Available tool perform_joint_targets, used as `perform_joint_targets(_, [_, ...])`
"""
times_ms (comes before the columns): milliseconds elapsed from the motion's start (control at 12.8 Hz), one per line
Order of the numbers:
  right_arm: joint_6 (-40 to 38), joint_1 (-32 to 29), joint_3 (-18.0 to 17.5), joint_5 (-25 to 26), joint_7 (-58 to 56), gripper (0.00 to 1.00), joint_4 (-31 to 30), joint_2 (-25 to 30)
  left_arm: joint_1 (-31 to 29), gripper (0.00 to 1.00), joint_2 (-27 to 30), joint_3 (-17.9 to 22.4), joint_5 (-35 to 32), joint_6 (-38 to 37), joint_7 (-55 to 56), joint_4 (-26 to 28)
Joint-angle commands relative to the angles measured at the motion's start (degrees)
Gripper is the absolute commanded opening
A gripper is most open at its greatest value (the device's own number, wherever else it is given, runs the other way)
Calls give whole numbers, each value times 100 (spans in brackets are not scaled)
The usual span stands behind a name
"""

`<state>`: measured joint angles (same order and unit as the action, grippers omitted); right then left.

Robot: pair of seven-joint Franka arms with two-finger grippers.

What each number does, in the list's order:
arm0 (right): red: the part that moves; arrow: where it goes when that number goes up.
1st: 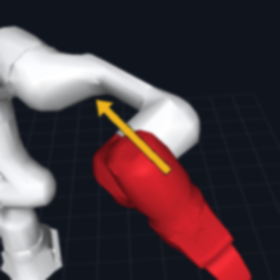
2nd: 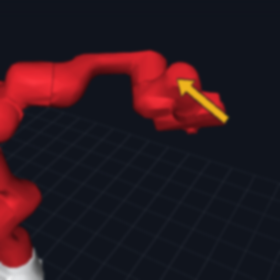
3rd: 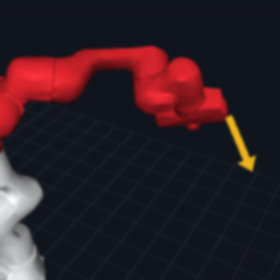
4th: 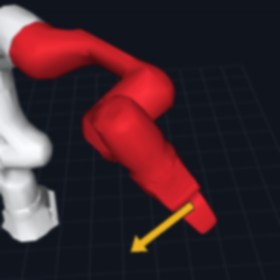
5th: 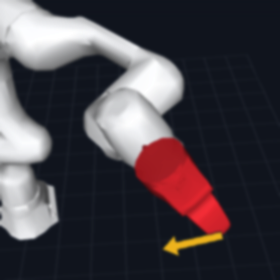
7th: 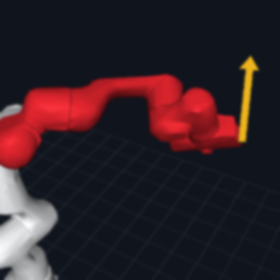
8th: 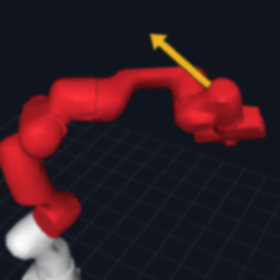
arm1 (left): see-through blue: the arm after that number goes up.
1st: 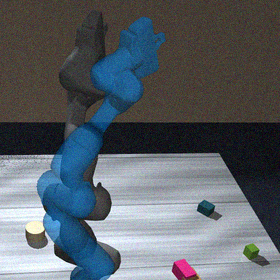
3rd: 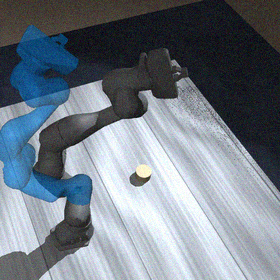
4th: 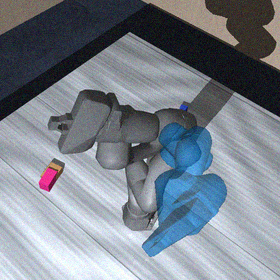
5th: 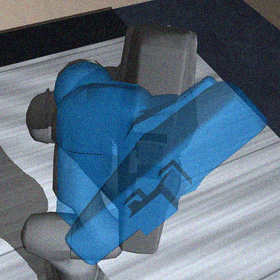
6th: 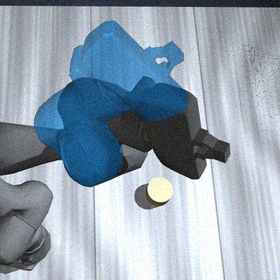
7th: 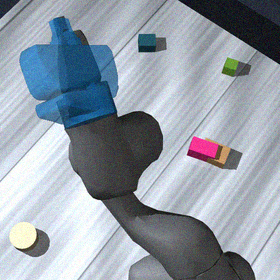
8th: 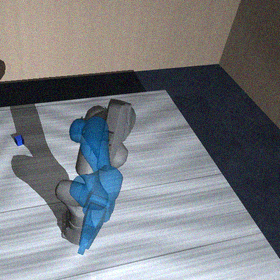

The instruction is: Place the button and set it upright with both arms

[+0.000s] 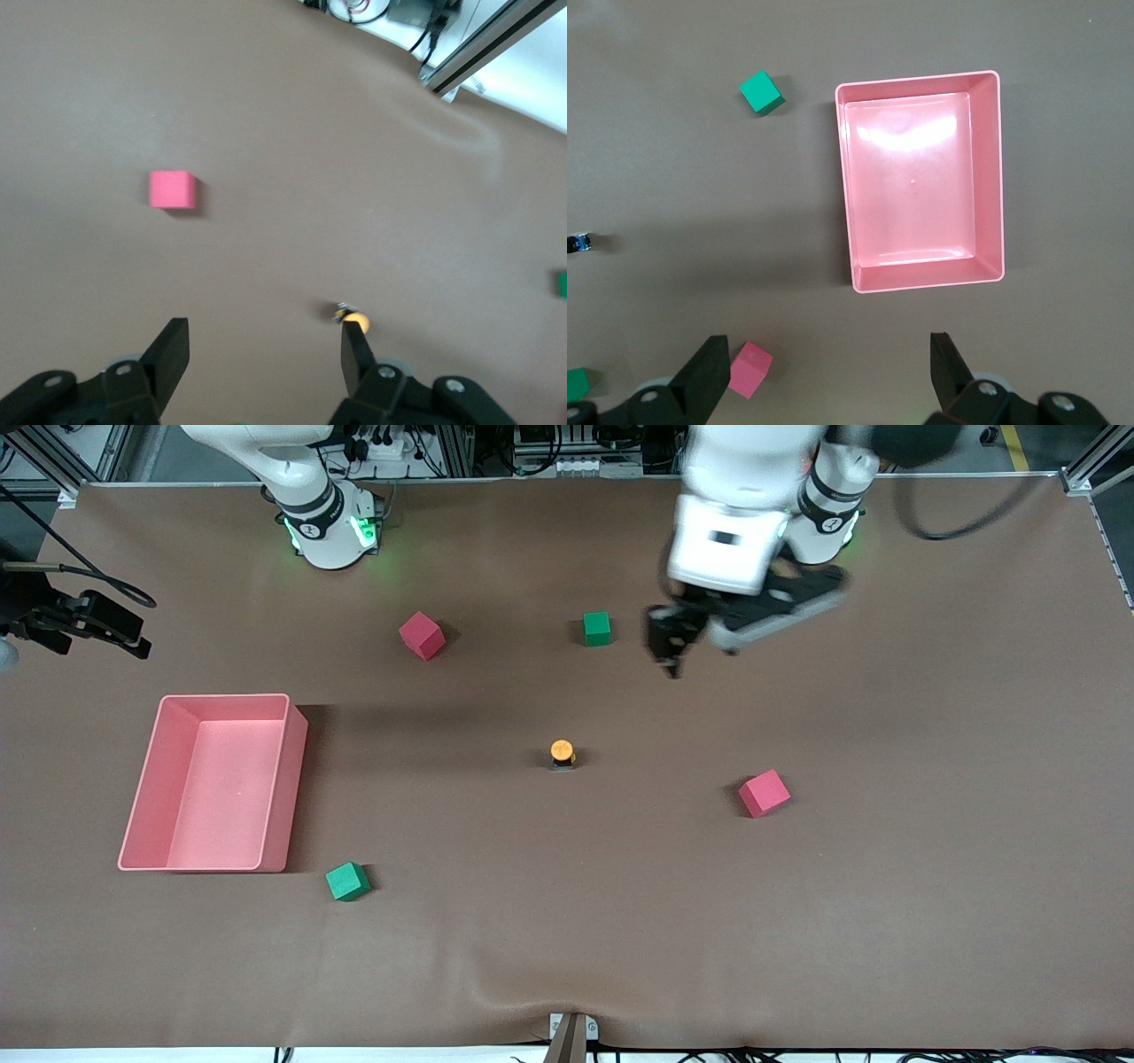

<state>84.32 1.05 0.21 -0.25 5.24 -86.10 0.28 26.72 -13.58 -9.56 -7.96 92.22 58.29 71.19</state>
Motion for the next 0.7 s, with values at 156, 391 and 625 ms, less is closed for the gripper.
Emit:
perform_joint_targets(156, [-109, -43, -3, -107, -67, 100, 119, -45, -1359, 78, 749, -81, 600, -591, -2510, 666])
perform_joint_targets(391, [-109, -87, -3, -107, -67, 100, 119, -45, -2081, 78, 1321, -81, 708, -644, -3847, 1518])
perform_joint_targets(625, [-109, -87, -3, -107, -58, 100, 119, -45, -2539, 78, 1866, -81, 717, -635, -4334, 2249])
